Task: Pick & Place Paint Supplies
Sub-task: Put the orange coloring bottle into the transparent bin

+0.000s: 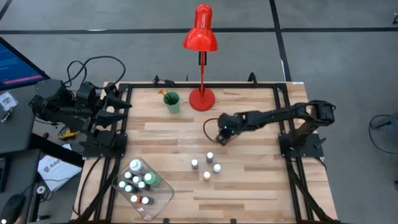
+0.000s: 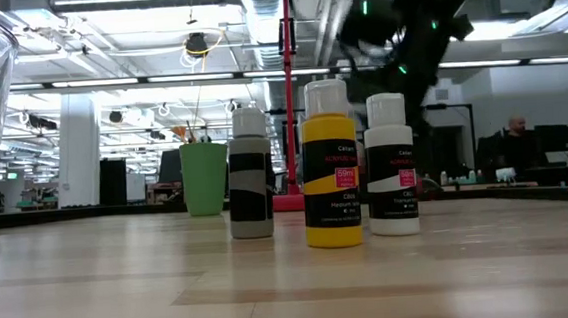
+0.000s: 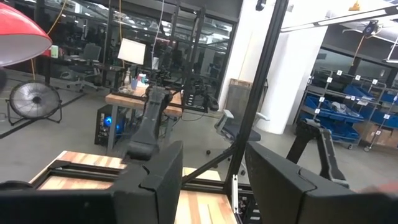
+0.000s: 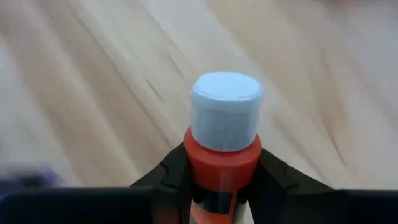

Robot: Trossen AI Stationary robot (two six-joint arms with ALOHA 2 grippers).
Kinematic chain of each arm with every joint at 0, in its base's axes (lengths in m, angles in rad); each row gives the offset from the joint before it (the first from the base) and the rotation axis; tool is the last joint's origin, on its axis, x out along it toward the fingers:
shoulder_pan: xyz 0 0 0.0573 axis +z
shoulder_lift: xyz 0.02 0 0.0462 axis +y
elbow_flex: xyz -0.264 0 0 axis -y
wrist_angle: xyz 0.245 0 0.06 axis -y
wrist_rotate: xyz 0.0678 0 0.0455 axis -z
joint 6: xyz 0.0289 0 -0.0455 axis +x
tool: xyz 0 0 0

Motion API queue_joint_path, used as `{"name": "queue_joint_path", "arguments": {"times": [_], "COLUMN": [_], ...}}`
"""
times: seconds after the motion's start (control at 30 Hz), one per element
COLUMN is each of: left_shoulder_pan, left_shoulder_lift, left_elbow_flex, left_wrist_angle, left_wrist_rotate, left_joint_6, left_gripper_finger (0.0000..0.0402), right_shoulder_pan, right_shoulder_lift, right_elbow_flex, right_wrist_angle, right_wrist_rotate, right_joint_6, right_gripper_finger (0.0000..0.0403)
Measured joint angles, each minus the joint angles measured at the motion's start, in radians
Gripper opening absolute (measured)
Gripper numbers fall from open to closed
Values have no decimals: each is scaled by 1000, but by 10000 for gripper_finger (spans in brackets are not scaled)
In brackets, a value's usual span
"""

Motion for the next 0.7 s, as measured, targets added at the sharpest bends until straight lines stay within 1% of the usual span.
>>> {"name": "queue_joint_path", "arguments": {"times": [0.07, 0.13, 0.27, 0.33, 0.37, 0.43, 0.53, 0.6, 0.7], "left_shoulder_pan": [0, 0, 0, 0, 0, 0, 0, 0, 0], "left_shoulder_lift": [0, 0, 4, 9, 10, 17, 25, 35, 43], "left_elbow_flex": [0, 0, 0, 0, 0, 0, 0, 0, 0], "left_wrist_angle": [-1, -1, -2, -6, -4, -6, -6, -6, -7], "left_wrist_rotate": [0, 0, 0, 0, -1, -19, -36, -36, -36], "left_joint_6": [0, 0, -2, -2, -2, -2, -3, -3, -3], "left_gripper_finger": [163, 163, 163, 163, 163, 163, 163, 163, 163], "right_shoulder_pan": [58, 108, 191, 220, 230, 242, 244, 242, 240], "right_shoulder_lift": [-6, 13, 81, 124, 152, 212, 290, 328, 365], "right_elbow_flex": [1, 2, 4, -1, -3, 2, 3, 5, 0], "right_wrist_angle": [136, 258, 455, 510, 561, 699, 878, 948, 989], "right_wrist_rotate": [97, 172, 312, 380, 399, 399, 401, 401, 399], "right_joint_6": [0, -5, -84, -114, -137, -177, -190, -192, -199], "right_gripper_finger": [103, 111, 115, 115, 115, 117, 119, 120, 120]}}
